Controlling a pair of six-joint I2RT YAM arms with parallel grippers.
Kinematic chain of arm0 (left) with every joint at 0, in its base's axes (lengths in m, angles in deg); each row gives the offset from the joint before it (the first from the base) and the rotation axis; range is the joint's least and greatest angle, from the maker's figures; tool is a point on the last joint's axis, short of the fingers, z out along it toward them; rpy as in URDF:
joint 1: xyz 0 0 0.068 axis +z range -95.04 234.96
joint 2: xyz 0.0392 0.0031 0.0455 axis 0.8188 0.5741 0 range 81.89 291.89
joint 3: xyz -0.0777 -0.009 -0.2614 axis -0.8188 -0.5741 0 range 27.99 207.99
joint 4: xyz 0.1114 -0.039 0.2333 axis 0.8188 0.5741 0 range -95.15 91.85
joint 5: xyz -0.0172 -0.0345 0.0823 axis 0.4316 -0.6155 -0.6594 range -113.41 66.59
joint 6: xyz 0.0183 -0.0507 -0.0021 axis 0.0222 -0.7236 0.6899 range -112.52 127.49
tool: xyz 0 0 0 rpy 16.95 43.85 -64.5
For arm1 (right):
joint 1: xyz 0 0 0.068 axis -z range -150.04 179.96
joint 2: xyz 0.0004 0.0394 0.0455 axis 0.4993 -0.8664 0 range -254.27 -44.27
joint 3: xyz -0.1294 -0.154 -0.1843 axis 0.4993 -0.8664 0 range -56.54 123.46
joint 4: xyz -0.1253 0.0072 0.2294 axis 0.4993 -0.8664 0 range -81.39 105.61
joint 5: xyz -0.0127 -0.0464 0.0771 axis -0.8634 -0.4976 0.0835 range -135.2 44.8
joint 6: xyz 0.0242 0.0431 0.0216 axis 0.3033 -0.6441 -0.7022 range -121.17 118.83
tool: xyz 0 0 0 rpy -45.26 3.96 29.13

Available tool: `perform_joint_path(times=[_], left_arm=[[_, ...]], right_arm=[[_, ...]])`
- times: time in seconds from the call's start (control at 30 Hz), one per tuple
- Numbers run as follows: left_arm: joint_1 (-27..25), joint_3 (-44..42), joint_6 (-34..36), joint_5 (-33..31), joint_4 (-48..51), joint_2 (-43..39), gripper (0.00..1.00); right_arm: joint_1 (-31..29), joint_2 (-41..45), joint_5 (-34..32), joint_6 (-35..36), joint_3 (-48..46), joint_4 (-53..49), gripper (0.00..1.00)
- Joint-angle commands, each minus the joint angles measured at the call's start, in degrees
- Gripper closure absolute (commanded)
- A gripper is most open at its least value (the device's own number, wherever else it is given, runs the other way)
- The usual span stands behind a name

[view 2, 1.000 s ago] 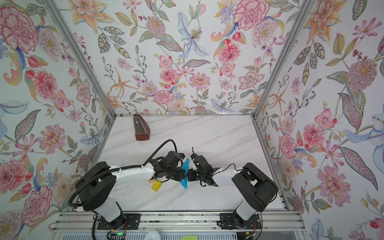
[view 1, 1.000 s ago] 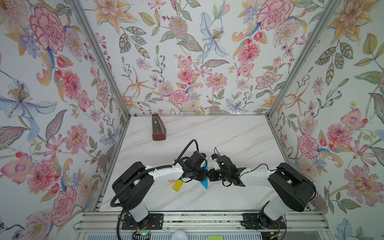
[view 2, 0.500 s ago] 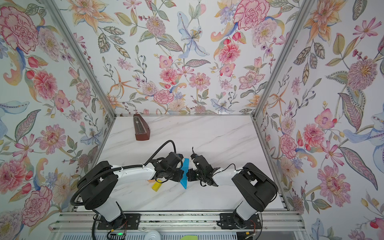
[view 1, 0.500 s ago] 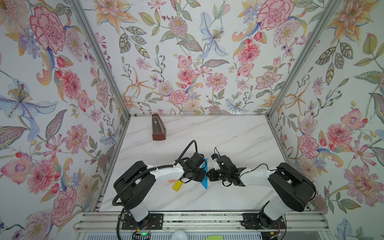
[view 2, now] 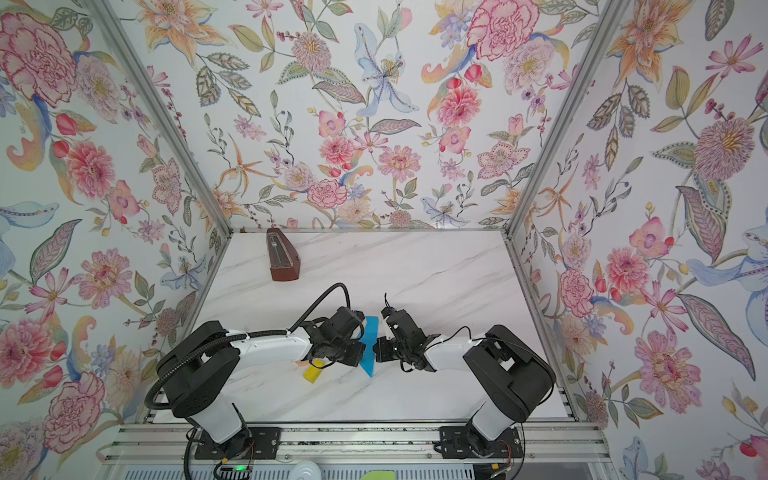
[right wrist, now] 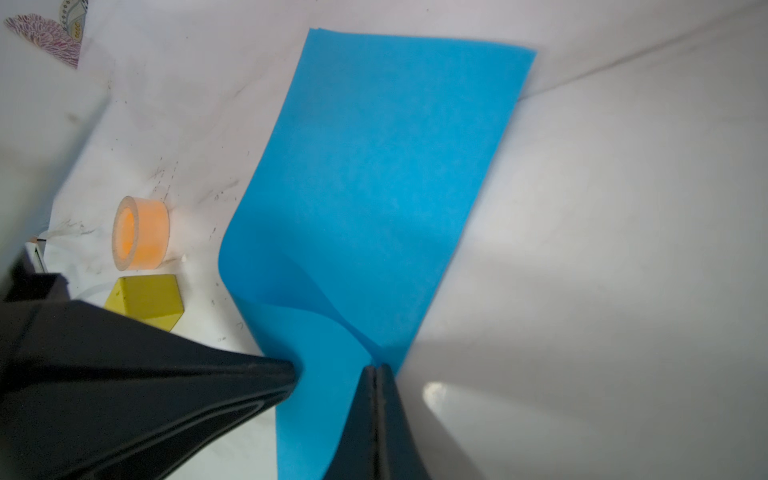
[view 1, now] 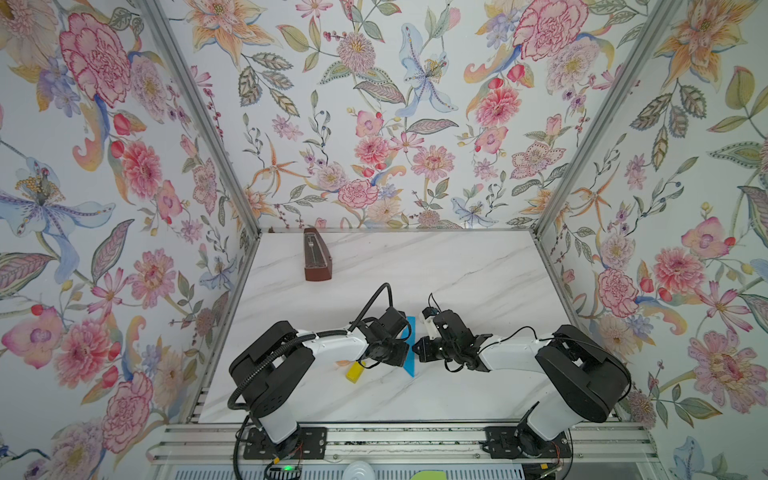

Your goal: Fold a paper plane with a square sheet of paper (fold left side to right side)

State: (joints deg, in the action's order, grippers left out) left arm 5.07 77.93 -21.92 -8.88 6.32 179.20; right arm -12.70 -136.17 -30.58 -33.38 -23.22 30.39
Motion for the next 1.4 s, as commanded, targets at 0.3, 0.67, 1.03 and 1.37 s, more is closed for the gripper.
perform_joint_path(times=[0.3, 0.67, 1.03, 1.37], left_arm=[[0.24, -8.88, -11.04, 0.68, -11.49, 0.33, 1.00], [-2.14, -13.84, -22.46, -2.19, -22.72, -1.22, 1.00], [-2.32, -14.76, -23.50, -2.40, -23.99, -1.01, 1.00], [-2.32, -14.82, -23.59, -2.06, -24.56, -0.64, 1.00]], right_arm=[[0.14, 9.99, -3.62, -8.57, 5.76, -19.05, 0.58], [-5.92, 13.23, -3.64, -29.25, 0.33, -11.67, 0.92], [-6.60, 3.91, -0.33, -33.43, 1.94, -6.39, 1.00], [-6.51, 1.35, -1.34, -33.98, 2.01, -6.55, 1.00]])
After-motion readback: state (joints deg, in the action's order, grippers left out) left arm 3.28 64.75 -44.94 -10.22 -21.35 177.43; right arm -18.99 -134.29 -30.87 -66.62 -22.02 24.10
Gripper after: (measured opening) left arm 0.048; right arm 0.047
